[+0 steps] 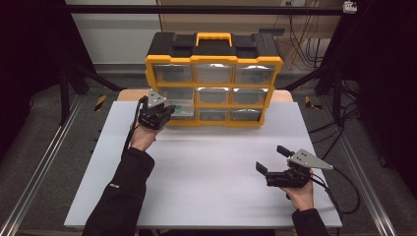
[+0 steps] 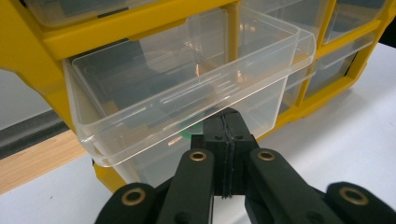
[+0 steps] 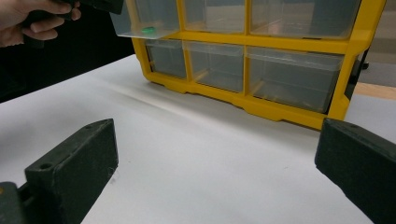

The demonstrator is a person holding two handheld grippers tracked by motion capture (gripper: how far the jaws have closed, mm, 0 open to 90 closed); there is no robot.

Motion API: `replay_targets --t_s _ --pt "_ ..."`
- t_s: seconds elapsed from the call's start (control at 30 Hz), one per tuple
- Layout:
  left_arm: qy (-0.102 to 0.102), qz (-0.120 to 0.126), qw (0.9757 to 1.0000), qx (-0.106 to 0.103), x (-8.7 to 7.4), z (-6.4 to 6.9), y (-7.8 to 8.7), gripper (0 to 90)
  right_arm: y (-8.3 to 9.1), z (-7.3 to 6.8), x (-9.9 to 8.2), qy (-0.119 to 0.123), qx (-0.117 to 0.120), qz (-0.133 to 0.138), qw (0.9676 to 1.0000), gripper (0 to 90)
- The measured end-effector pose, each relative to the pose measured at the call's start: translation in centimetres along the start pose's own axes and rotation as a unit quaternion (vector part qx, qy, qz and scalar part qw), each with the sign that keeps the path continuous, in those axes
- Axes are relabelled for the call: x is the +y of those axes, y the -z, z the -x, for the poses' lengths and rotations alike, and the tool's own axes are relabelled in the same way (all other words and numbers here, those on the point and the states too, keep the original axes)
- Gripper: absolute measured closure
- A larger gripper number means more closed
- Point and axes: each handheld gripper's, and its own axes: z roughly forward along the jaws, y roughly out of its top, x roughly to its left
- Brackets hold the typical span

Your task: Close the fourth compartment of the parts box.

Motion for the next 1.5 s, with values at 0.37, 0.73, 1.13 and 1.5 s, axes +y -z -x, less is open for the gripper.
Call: replay_targets --t_s 0.37,0.73,1.13,1.5 --pt "0.003 0.000 1.0000 0.004 0.3 -0.6 -0.9 89.2 -0.1 0.0 -0.1 -0.001 0.000 0.000 1.0000 0.0" --pt "0.006 0.004 0.9999 0.011 0.8 -1.0 -1.9 89.2 0.0 0.1 -0.1 0.003 0.001 -0.004 1.0000 0.0" --pt "0.012 0.006 0.9997 0.019 1.2 -1.5 -2.9 89.3 0.0 0.1 -0.1 0.004 0.001 -0.004 1.0000 0.0" --pt "0.013 -0.001 0.9995 0.029 1.4 -1.9 -3.6 89.3 -0.1 0.1 -0.1 0.003 0.000 -0.004 1.0000 0.0"
